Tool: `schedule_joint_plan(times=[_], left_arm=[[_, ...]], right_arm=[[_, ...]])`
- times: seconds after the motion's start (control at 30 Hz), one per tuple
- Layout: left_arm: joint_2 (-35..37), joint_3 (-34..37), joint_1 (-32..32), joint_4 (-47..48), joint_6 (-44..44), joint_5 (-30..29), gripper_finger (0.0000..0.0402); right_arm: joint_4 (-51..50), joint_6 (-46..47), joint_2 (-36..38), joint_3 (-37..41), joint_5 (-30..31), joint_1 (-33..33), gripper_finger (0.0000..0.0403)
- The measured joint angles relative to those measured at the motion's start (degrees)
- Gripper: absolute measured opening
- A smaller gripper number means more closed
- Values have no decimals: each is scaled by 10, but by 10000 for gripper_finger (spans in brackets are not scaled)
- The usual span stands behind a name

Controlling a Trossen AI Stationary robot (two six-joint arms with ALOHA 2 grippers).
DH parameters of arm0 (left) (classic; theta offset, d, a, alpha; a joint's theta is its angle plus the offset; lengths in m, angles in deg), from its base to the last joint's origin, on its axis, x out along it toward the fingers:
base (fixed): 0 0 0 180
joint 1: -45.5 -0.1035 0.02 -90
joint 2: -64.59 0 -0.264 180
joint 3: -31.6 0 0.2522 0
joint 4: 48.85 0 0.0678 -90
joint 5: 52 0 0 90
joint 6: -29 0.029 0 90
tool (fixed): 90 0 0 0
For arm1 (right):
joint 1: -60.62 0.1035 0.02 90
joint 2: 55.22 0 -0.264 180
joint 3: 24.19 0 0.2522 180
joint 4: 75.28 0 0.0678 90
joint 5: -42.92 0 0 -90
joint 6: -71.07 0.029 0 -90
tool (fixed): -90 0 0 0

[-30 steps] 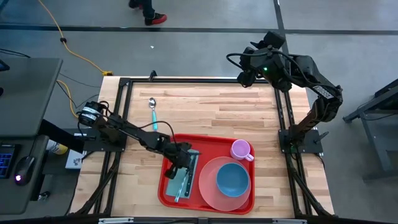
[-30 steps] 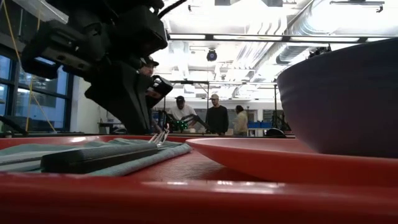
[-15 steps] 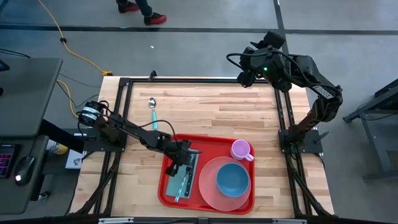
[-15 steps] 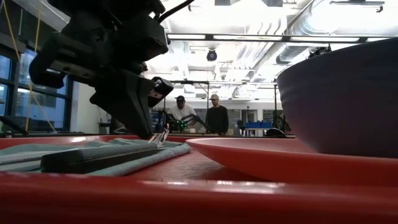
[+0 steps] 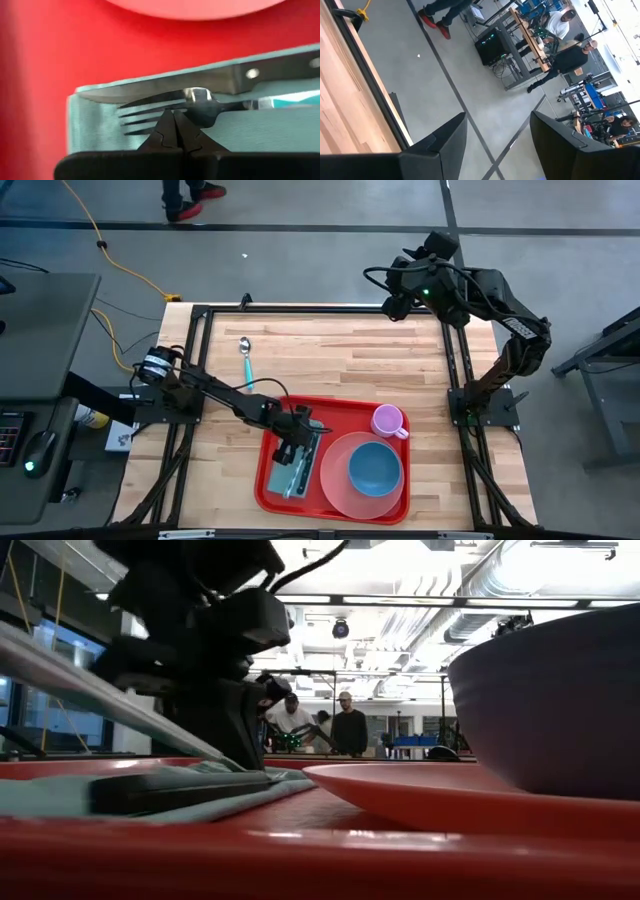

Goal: Set up tray
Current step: Put the blue fork on the blue table napkin to the left of the black table knife, then put the blue spoon on the blue table napkin to the left of the blue fork

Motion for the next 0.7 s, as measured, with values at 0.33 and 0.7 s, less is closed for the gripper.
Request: schedule_joint_plan(times=[0.33, 0.7], left_arm=[[-3, -96, -1, 225, 48, -174, 9], [-2, -171, -5, 300, 64, -264, 9]], right_arm=[[-2, 1, 0, 0, 0, 0, 197], [-2, 2, 0, 0, -1, 0, 197]])
